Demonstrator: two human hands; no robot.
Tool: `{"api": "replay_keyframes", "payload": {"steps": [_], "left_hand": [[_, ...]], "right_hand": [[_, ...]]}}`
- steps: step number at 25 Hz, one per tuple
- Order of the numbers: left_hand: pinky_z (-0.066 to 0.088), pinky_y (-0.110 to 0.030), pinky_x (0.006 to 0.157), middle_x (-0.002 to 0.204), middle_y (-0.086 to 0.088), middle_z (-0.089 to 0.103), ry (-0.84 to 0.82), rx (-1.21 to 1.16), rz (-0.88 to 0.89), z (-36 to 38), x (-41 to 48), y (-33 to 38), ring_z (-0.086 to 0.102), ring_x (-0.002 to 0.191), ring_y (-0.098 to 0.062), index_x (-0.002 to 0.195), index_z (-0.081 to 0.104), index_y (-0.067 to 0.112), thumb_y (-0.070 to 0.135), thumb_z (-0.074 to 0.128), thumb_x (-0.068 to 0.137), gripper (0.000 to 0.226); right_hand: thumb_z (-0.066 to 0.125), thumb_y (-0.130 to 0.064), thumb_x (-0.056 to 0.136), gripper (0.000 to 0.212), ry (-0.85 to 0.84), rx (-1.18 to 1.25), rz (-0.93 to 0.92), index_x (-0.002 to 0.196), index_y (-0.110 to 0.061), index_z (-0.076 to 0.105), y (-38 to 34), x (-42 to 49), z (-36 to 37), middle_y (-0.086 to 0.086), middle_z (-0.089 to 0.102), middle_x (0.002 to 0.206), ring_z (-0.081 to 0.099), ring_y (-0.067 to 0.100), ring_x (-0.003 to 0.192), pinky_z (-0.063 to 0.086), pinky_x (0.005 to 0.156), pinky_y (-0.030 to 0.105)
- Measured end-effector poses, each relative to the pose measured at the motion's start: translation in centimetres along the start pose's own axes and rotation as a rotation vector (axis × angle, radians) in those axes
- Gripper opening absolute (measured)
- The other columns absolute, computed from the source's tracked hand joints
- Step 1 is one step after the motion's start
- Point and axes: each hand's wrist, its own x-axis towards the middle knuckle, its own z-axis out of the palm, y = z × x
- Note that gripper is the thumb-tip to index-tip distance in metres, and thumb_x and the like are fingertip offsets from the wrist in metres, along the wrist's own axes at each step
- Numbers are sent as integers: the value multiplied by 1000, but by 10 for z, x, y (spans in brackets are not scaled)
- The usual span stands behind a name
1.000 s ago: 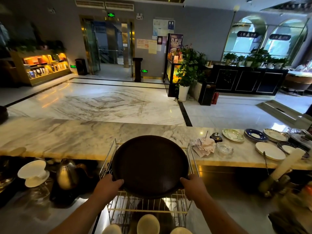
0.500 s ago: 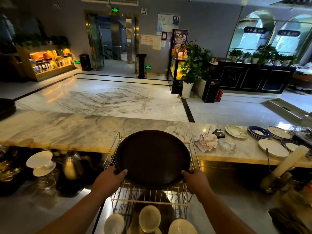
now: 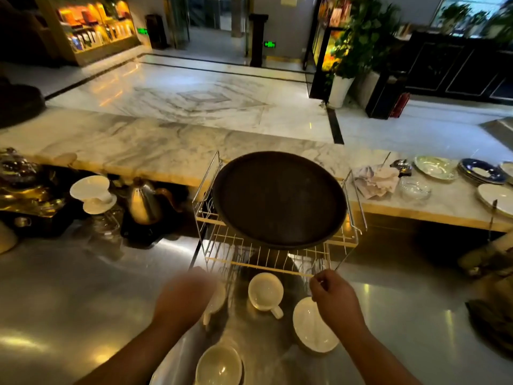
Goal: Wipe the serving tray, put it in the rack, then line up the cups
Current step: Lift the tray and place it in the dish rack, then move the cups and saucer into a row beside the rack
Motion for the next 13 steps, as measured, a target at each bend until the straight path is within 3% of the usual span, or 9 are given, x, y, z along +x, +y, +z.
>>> {"api": "replay_keyframes", "payload": {"steps": [2,5,7,9,13], "left_hand": [[46,-26,57,66,11,63,-109,13,-90,22,-15,-25,60,62,-3,79,61,34,57,57,93,27],[52,-29,72,76,12,68,-259,-22,-279,49,-27,-54,65,75,-9,89,66,32,61,60,90,29],[55,-33,81,84,11,74,-323,-58,-374,62,-31,-66,69,83,-11,93,65,33,67,60,85,35],[55,-35,82,88,9,76,-372,-89,-427,72,-33,-72,70,86,-11,95,62,35,70,61,82,37],[60,-42,80,84,3,76,-369,-223,-502,85,-30,-75,74,78,-16,89,62,30,64,74,77,38]], "right_hand": [[61,-31,97,6,-114,-39,82,100,-32,67,25,-2,29,-7,72,87,66,10,78,51,68,28],[63,-32,96,7,-197,-67,163,99,-33,69,53,-3,66,-12,68,79,64,6,73,50,66,24],[62,-33,97,6,-240,-63,228,98,-38,66,67,-2,87,-11,68,82,65,11,76,58,79,34],[61,-35,98,6,-279,-40,283,100,-41,61,76,1,102,-6,69,86,65,17,77,61,84,44],[59,-35,101,4,-313,37,354,97,-36,60,81,6,119,4,73,88,69,22,74,64,77,46]]}}
